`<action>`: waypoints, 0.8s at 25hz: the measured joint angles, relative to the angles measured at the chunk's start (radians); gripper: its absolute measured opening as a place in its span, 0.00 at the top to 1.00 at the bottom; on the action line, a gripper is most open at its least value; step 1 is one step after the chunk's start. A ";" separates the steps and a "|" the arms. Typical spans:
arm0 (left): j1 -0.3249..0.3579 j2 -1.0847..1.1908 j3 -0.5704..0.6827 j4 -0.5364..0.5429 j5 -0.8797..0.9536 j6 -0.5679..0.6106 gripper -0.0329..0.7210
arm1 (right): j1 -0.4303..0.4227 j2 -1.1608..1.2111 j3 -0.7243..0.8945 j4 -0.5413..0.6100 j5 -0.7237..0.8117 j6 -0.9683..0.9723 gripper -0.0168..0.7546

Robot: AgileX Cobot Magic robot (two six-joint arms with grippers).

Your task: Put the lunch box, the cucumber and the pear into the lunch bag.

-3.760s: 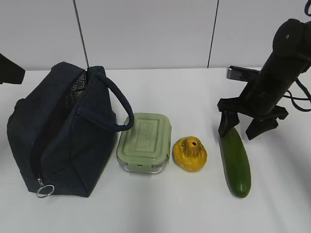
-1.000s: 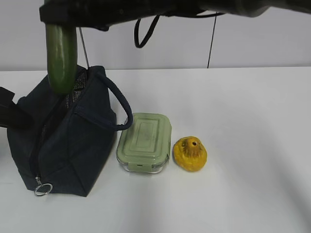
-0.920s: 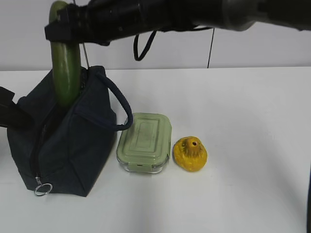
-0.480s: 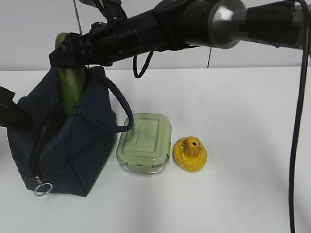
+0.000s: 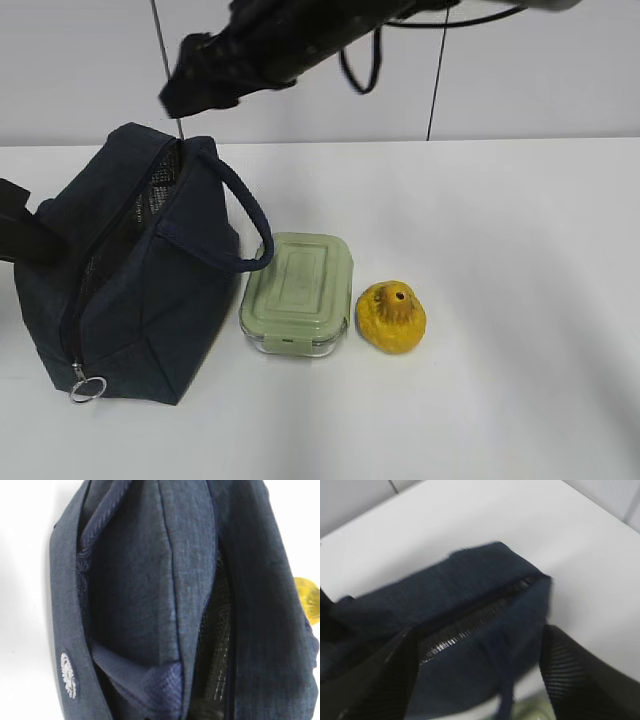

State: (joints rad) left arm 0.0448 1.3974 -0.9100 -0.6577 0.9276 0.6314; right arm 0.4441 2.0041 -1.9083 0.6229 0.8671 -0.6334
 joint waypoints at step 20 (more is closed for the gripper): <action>0.000 0.000 0.000 0.000 0.000 0.003 0.95 | -0.032 0.014 0.239 -0.513 0.360 0.503 0.24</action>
State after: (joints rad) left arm 0.0448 1.3974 -0.9100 -0.6577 0.9274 0.6339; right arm 0.4119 2.0178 -1.6690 0.1101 1.2274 -0.1301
